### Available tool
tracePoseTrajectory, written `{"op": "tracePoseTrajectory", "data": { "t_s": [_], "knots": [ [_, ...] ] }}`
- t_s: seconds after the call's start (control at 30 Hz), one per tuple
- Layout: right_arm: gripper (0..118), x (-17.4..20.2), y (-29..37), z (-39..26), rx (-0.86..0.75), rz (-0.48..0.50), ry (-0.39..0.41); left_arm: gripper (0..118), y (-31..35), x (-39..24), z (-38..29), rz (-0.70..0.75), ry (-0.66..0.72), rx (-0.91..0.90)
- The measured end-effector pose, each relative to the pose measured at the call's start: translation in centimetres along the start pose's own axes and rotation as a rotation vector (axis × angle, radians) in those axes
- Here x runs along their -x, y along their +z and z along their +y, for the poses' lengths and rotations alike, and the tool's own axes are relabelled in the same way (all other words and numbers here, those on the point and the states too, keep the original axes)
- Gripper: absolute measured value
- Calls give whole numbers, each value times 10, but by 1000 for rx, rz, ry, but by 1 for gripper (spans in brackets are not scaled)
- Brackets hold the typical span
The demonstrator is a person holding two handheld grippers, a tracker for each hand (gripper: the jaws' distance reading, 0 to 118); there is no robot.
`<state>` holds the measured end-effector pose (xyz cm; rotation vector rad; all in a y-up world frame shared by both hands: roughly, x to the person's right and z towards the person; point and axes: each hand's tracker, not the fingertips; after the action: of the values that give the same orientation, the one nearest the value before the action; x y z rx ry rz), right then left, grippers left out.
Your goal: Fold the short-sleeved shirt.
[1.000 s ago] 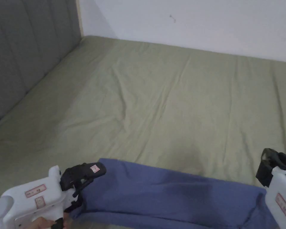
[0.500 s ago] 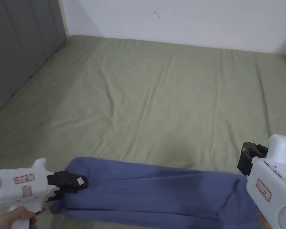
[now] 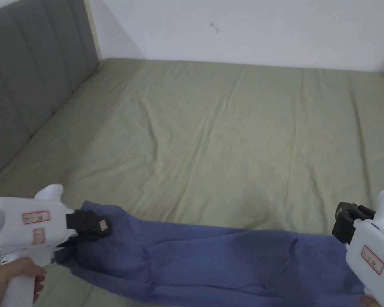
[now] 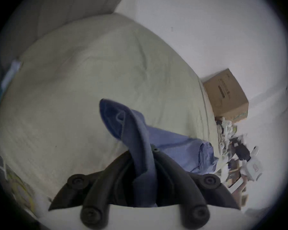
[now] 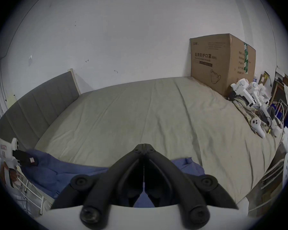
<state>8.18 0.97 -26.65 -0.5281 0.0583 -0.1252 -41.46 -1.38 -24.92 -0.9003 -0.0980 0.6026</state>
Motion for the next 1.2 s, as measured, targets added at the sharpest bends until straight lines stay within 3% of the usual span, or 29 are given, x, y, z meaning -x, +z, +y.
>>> {"op": "tracePoseTrajectory", "data": {
  "t_s": [0.13,0.3,0.47,0.5,0.57,0.6,0.77,0.8,0.83,0.9,0.97,1.2],
  "knots": [
    [1,-17,6,0,-3,-4,-34,7,-16,-85,0,-15,-160,19],
    [1,-45,13,-2,-1,-8,-90,7,-73,-169,-33,-90,-359,166],
    [1,-74,21,-7,-15,-56,-168,10,-137,-208,-69,-162,-338,266],
    [1,-78,23,-7,-14,-60,-170,29,-146,-212,-73,-170,-309,279],
    [1,-83,27,-8,-19,-76,-170,99,-157,-220,-79,-190,-315,301],
    [1,-85,28,-9,-21,-79,-166,114,-155,-221,-80,-189,-315,284],
    [1,-87,25,-13,1,-73,-163,105,-122,-205,-68,-237,-237,153],
    [1,-87,24,-14,7,-68,-166,92,-113,-196,-66,-246,-188,131],
    [1,-86,23,-15,14,-61,-168,69,-107,-186,-65,-245,-154,107],
    [1,-83,23,-17,20,-45,-164,4,-104,-166,-65,-178,-96,84],
    [1,-79,22,-19,27,-38,-146,4,-111,-148,-71,-54,-94,103],
    [1,-77,22,-19,37,-14,-128,4,-162,-148,-117,-142,-50,274]
  ]
}}
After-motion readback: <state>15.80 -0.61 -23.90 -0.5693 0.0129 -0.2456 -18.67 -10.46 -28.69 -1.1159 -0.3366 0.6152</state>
